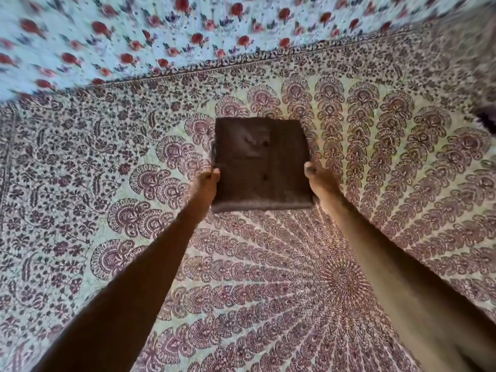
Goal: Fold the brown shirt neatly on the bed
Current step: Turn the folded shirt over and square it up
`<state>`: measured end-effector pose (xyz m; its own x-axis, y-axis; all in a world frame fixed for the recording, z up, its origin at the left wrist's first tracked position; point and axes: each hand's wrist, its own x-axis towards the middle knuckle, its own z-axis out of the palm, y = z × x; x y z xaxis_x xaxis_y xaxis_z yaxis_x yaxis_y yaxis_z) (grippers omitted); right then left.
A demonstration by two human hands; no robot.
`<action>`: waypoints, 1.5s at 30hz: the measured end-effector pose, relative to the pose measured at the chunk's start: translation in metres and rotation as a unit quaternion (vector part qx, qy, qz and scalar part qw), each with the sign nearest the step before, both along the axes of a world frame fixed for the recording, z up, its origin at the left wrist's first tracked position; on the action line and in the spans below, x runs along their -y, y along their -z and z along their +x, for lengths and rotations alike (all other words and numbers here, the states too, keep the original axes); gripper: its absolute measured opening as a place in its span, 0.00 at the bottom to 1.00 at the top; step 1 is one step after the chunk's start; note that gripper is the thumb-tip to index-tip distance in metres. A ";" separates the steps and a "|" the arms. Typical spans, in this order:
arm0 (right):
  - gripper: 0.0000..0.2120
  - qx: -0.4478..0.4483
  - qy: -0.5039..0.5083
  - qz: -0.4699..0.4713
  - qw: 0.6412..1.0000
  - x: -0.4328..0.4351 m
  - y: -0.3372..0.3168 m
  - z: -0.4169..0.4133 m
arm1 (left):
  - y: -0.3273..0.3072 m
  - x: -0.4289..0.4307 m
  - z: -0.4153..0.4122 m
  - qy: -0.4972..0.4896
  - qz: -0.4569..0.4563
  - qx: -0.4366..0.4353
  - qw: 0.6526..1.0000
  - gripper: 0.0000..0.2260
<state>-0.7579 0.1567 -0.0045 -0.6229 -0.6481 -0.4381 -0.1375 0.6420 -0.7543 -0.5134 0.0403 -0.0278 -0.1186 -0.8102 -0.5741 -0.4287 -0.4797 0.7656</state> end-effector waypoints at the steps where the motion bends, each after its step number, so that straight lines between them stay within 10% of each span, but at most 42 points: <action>1: 0.19 0.011 0.000 0.003 1.000 0.001 0.003 0.000 | 0.005 -0.002 -0.001 -0.008 0.009 0.002 1.000 0.11; 9: 0.11 -0.111 0.043 -0.024 0.993 -0.006 0.023 0.008 | -0.013 -0.028 -0.007 0.011 -0.138 0.184 0.973 0.15; 19: 0.08 -0.190 0.064 0.003 0.980 -0.009 0.031 0.019 | -0.004 -0.028 -0.002 0.073 -0.106 0.231 0.964 0.13; 27: 0.33 -0.051 0.079 0.069 0.993 0.025 0.020 0.002 | -0.023 0.008 -0.016 -0.022 -0.006 0.116 0.993 0.33; 34: 0.08 0.143 0.023 -0.003 0.989 0.017 0.000 -0.006 | -0.031 -0.006 -0.023 0.003 0.007 0.002 1.000 0.18; 45: 0.16 0.281 -0.016 0.004 0.960 -0.084 -0.040 0.051 | -0.040 -0.101 0.044 -0.040 0.040 -0.069 0.996 0.16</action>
